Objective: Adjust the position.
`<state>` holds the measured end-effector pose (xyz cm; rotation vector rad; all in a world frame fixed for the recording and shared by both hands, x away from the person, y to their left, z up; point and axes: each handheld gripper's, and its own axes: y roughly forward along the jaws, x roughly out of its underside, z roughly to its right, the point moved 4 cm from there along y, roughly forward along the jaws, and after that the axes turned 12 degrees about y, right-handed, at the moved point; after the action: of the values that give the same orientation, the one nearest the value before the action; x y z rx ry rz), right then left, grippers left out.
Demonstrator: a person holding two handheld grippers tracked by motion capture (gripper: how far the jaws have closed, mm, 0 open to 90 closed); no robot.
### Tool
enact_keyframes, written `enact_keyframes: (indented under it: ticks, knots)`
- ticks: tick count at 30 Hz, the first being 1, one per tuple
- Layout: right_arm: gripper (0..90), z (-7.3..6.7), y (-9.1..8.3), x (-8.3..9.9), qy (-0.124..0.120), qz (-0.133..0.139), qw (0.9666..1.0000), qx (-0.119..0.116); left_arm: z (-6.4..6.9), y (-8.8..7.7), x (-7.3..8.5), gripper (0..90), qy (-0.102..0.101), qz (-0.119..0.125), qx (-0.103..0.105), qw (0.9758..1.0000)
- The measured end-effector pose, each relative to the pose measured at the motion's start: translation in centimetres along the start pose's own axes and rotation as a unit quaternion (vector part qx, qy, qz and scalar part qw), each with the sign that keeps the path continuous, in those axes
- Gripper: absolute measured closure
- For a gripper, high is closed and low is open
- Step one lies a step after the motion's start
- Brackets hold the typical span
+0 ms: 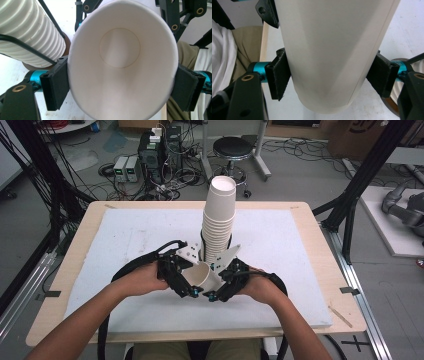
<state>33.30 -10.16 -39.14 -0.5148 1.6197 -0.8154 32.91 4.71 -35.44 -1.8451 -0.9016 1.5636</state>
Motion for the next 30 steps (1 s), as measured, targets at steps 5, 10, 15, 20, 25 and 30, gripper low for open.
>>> enact_keyframes:
  ticks: [5, 10, 15, 20, 25, 30]
  knots:
    - [27.2, 0.0, -0.1, 0.0, 0.0, 0.002, 1.0, 0.003, -0.1, 0.0, 0.0, 14.9, 0.0, 0.0, -0.001, 1.0]
    - [27.1, -0.1, 0.0, 0.0, -0.006, 0.0, 1.0, 0.002, 0.0, 0.1, 0.1, 13.6, 0.009, -0.003, 0.012, 0.9999]
    - [26.9, -0.1, -0.1, 0.0, -0.006, 0.002, 1.0, 0.003, 0.0, 0.2, 0.1, 1.6, 0.01, -0.001, 0.0, 0.9999]
    - [26.4, 0.0, 0.0, 0.2, -0.002, 0.004, 1.0, 0.002, -0.1, -0.2, 0.1, 1.7, 0.008, 0.011, -0.009, 0.9999]
    - [26.1, 0.4, -0.3, 1.1, 0.013, 0.014, 0.9997, 0.012, -0.5, -1.6, 1.1, 3.2, -0.014, 0.06, -0.02, 0.9979]
    - [26.1, 0.9, -1.2, 2.2, 0.035, 0.044, 0.9982, 0.018, -0.7, -3.5, 2.9, 3.2, -0.044, 0.138, -0.054, 0.988]
